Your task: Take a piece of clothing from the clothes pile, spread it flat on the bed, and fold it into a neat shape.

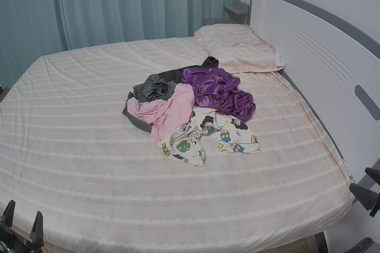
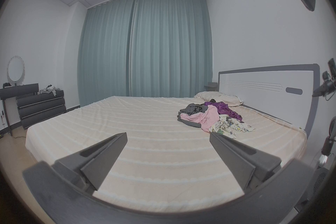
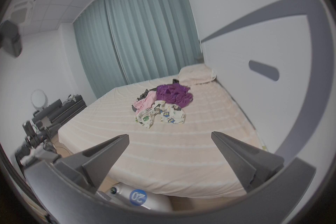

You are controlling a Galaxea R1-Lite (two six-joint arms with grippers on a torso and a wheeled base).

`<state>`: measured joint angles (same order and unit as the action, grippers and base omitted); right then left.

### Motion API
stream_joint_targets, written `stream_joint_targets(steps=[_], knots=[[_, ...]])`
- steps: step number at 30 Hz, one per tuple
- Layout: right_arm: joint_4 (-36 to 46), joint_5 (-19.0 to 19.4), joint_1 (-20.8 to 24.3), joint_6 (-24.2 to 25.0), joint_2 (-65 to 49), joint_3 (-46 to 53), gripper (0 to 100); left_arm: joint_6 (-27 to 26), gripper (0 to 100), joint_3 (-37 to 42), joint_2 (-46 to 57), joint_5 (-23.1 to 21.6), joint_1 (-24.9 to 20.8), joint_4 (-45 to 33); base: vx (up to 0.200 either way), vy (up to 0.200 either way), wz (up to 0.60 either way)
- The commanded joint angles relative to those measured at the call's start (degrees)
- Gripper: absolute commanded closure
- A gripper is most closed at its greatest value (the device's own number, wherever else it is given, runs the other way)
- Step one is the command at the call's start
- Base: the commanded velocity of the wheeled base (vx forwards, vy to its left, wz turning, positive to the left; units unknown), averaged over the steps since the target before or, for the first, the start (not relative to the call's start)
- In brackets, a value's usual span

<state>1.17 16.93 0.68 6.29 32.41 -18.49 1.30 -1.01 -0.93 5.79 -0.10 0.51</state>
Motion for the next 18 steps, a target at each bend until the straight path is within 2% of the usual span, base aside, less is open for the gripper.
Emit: stream_joint_targets(steps=[1,8,10,14,18], knots=[[-7.85,5.48,1.51,7.42,33.85,-8.49,0,0.01,0,1.01,0.93,0.01,0.01,0.02,0.0,0.0,0.0],[-23.85,4.6,3.27,14.01,55.74,-12.44,0,0.01,0,1.01,0.93,0.01,0.01,0.02,0.0,0.0,0.0],[-27.71,3.37,4.33,17.26,61.98,-14.55,0,0.01,0,1.01,0.93,0.01,0.01,0.02,0.0,0.0,0.0],[-31.76,0.38,5.47,21.92,71.03,-19.39,0,0.01,0,1.01,0.93,0.01,0.01,0.02,0.0,0.0,0.0],[-33.78,-2.96,6.0,23.07,78.77,-24.4,0,0.01,0,1.01,0.93,0.01,0.01,0.02,0.0,0.0,0.0]])
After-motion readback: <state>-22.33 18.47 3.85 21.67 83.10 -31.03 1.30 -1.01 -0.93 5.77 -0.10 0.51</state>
